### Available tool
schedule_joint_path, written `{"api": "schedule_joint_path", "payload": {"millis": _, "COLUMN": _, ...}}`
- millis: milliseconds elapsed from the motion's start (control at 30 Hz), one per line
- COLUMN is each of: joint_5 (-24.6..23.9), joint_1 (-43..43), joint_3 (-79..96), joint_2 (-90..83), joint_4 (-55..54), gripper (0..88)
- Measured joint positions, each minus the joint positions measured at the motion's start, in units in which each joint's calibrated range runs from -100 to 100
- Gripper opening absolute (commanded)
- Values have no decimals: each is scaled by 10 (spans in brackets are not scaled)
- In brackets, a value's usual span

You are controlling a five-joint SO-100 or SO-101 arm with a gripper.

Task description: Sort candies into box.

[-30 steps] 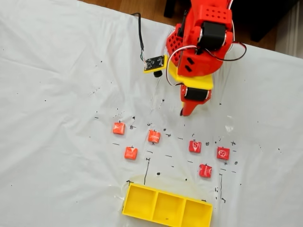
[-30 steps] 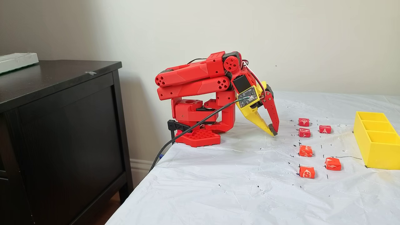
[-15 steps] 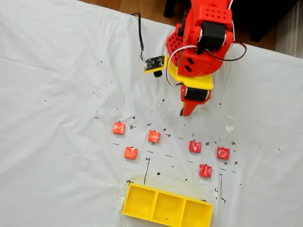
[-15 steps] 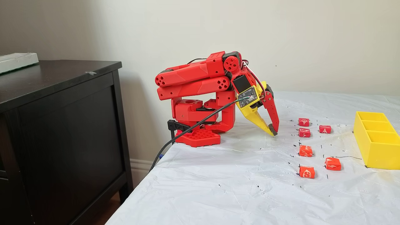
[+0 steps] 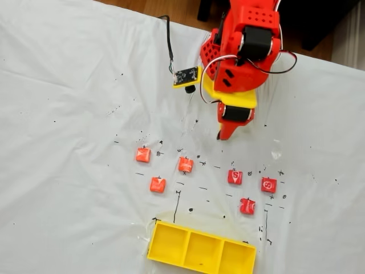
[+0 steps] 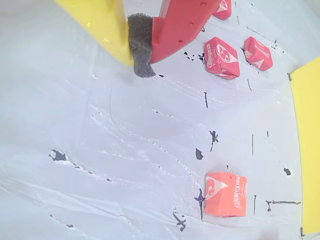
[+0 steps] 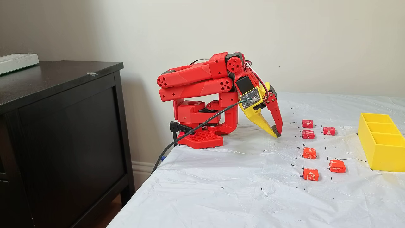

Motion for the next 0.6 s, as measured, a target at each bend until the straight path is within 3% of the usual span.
{"api": "schedule_joint_path", "payload": {"millis": 600, "joint_5": -2, "joint_1": 0, "joint_3": 0, "joint_2": 0, "joint_4": 0, "gripper": 2}}
